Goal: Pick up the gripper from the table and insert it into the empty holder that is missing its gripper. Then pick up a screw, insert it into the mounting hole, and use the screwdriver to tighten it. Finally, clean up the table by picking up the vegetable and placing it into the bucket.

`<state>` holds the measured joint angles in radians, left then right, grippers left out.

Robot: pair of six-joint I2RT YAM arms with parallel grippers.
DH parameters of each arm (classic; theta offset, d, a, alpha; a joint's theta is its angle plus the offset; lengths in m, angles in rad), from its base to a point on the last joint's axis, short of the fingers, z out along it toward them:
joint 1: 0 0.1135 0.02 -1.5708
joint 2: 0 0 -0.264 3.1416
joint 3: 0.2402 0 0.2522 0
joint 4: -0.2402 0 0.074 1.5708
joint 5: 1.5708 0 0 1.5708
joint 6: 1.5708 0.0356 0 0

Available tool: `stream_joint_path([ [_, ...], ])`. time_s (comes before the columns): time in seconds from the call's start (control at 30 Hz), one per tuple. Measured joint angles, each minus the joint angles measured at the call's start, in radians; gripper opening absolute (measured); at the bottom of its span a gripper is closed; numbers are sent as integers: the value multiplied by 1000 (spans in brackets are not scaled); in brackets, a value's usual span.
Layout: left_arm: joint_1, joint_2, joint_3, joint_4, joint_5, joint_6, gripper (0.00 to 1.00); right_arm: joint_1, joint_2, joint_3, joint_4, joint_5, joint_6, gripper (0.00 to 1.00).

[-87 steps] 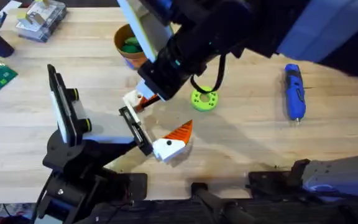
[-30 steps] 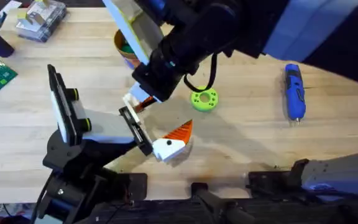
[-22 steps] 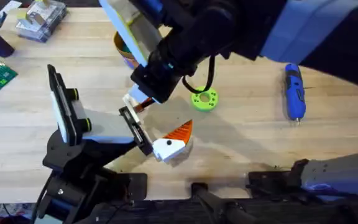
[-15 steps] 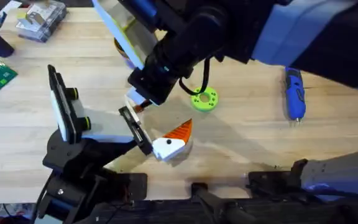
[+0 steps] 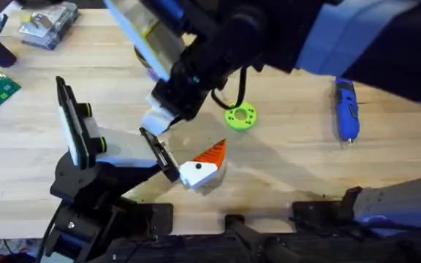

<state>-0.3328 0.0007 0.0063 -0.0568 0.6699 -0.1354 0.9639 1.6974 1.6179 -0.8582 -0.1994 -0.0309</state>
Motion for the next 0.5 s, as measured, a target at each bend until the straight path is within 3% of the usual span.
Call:
stream_joint_path([
  [0.07, 0, 0, 0, 0, 0, 1, 992, -22, 0, 0, -2, 14, 0, 957],
  [0.1, 0, 0, 0, 0, 0, 2, 992, -31, 0, 0, -3, 15, 1, 985],
  [0.5, 0, 0, 0, 1, 0, 4, 992, -192, -17, 0, -20, 4, 5, 995],
])
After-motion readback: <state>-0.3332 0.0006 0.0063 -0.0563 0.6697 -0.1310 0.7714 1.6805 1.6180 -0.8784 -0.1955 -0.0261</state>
